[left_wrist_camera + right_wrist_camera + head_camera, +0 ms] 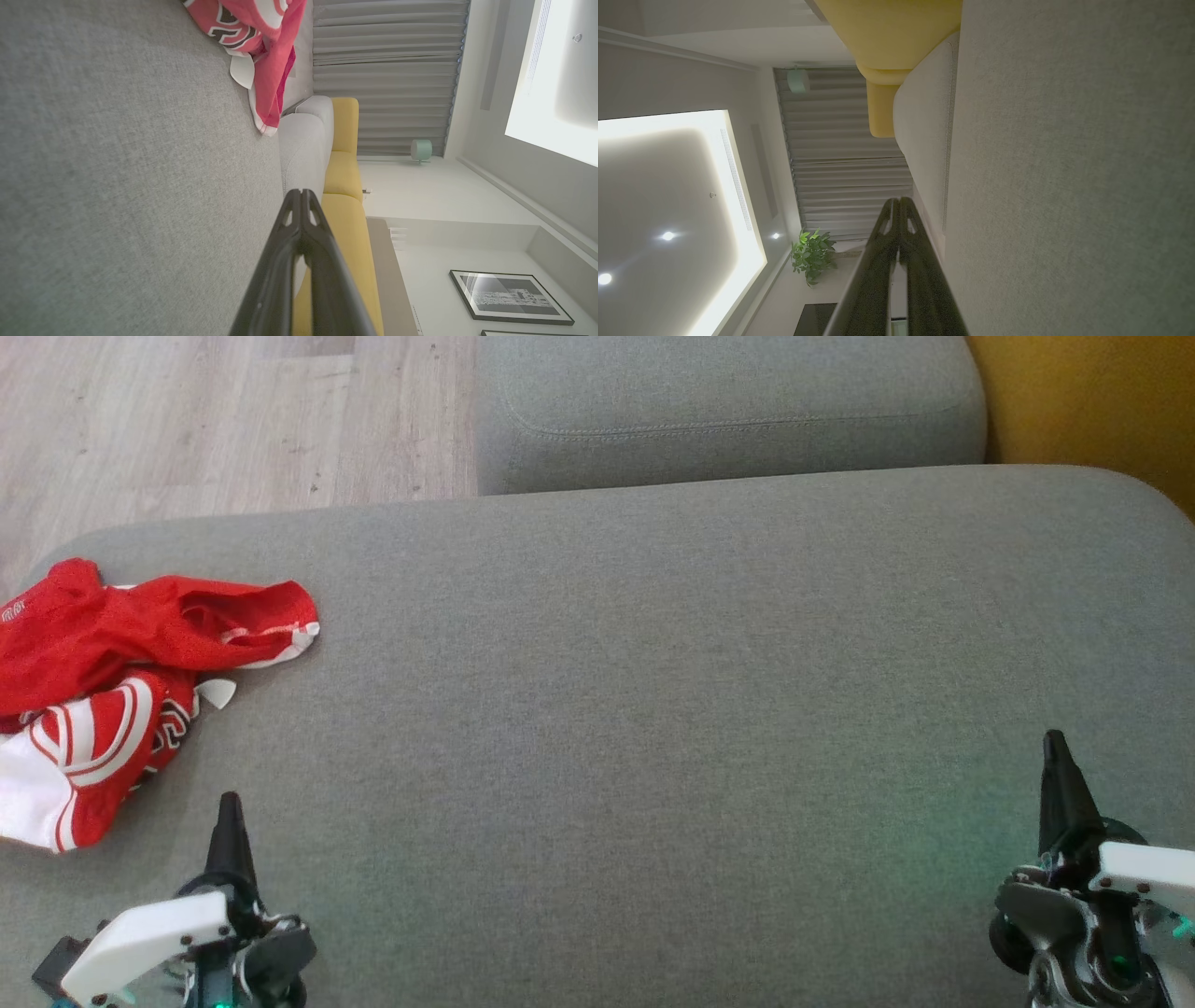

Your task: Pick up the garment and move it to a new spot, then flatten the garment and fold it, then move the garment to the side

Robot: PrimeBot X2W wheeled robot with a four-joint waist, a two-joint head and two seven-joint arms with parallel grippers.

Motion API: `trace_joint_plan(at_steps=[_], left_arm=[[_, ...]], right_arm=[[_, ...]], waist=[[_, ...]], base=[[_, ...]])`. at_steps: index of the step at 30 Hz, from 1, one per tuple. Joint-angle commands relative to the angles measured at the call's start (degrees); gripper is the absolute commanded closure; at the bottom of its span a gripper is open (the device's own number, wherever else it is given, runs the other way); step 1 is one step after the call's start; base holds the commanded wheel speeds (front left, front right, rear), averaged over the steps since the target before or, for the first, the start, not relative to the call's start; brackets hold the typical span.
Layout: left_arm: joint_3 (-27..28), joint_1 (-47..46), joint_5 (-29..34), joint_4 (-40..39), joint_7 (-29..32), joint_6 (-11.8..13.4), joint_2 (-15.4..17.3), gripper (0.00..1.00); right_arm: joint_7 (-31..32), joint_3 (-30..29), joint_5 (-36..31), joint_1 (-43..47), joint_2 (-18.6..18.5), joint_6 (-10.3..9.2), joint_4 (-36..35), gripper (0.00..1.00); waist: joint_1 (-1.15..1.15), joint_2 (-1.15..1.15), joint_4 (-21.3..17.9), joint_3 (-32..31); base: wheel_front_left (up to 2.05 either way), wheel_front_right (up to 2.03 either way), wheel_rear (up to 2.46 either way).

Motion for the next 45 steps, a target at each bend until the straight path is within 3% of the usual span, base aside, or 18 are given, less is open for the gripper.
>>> trace_joint_plan(at_steps=[1,14,15,19,32,45], left_arm=[[2.24,-2.89,0.10,-1.68,0.18,-0.40,0.23,1.00],[2.24,-2.89,0.10,-1.68,0.18,-0.40,0.23,1.00],[-0.02,0.00,0.01,0.04,-0.01,0.01,0.00,0.00],[-0.59,1.65,0.03,3.10,-0.14,0.04,-0.08,0.00],[-2.11,2.28,1.89,0.93,-2.34,0.16,-0.04,0.00],[-3.99,2.27,10.47,-2.56,-4.55,1.14,-0.01,0.00]], right_arm=[[0.31,1.21,-0.15,-3.18,-0.30,-0.04,-1.78,1.00],[0.31,1.21,-0.15,-3.18,-0.30,-0.04,-1.78,1.00],[-0.02,0.01,-0.01,0.00,0.00,0.00,0.04,0.00],[-0.10,0.22,-0.04,1.60,0.26,0.00,3.24,0.00],[-2.29,1.23,-3.10,2.13,0.20,0.00,1.83,0.00],[-4.49,1.75,-11.98,2.42,0.14,-0.01,-1.55,0.00]], waist=[[0.00,0.00,0.00,0.00],[0.00,0.00,0.00,0.00],[0.00,0.00,0.00,0.00],[0.00,0.00,0.00,-0.01],[0.00,0.00,0.10,-0.31],[0.00,0.00,0.41,-0.50]], base=[[0.00,0.00,0.00],[0.00,0.00,0.00],[0.00,0.00,0.00],[0.00,0.00,0.00],[0.00,0.00,0.00],[0.00,0.00,0.00]])
